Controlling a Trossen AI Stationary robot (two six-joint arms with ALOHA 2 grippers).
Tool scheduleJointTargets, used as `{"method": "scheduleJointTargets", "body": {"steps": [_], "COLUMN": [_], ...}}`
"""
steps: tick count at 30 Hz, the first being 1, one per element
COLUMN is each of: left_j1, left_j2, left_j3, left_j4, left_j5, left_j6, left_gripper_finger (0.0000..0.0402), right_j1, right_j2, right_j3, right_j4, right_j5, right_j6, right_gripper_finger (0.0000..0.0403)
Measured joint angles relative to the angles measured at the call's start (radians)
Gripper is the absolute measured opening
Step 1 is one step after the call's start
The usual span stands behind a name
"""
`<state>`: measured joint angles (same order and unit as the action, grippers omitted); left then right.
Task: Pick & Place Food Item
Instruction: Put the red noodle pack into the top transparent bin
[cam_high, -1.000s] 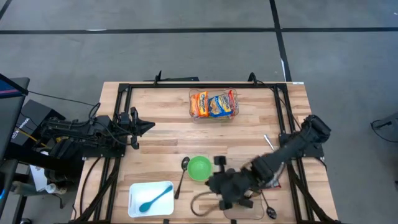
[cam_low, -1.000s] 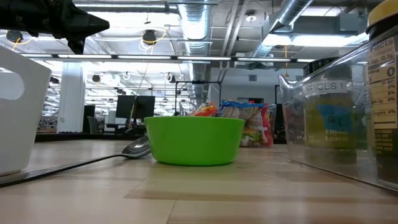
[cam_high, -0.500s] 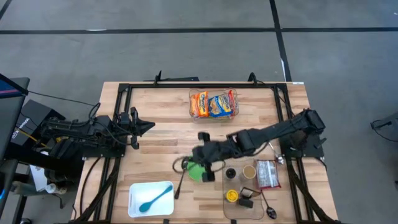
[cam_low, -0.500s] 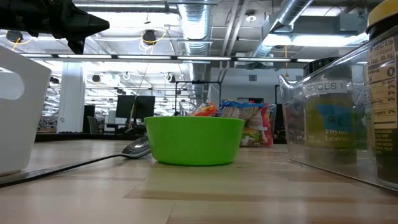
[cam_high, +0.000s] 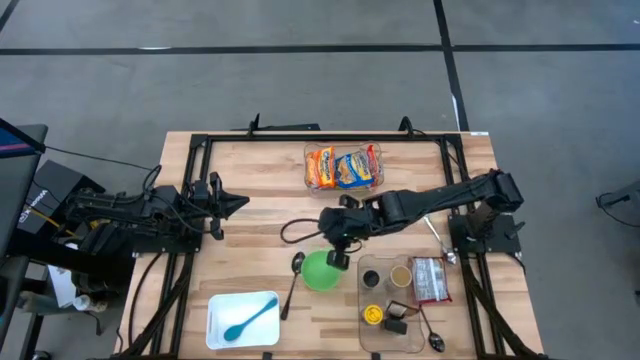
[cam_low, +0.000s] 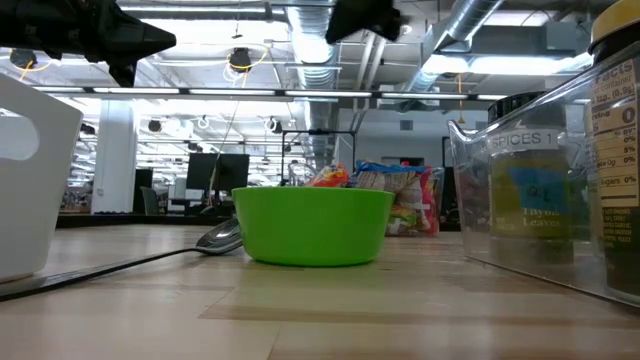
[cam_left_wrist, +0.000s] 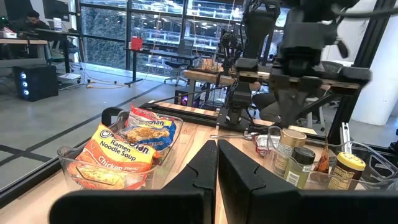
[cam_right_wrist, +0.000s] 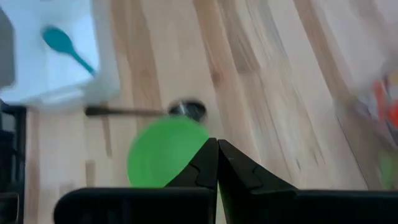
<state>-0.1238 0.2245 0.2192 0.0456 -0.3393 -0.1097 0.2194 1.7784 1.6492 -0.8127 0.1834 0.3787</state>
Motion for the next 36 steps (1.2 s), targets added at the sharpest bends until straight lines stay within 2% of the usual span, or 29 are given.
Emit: {"method": "scheduleJointTargets", "body": {"steps": [6, 22, 28, 36], "left_j1": [0.000, 0.000, 0.000, 0.000], "left_j2": [0.000, 0.000, 0.000, 0.000], "left_j3": [0.000, 0.000, 0.000, 0.000], "left_j4": [0.001, 0.007, 0.007, 0.008], "left_j5": [0.000, 0.000, 0.000, 0.000], "left_j6": [0.000, 0.000, 0.000, 0.000], "left_gripper_finger": [0.0008, 0.0008, 0.0008, 0.0008], "right_j1": [0.023, 0.210, 0.234, 0.201], "right_j2": [-0.058, -0.151, -0.152, -0.167], "right_j3": [0.001, 0.001, -0.003, -0.106], "right_j4": [-0.141, -0.450, -0.437, -0.227], "right_j5": [0.009, 0.259, 0.263, 0.232], "right_j6": [0.043, 0.275, 0.268, 0.115], "right_gripper_finger": [0.0000, 0.0000, 0.0000, 0.0000]}}
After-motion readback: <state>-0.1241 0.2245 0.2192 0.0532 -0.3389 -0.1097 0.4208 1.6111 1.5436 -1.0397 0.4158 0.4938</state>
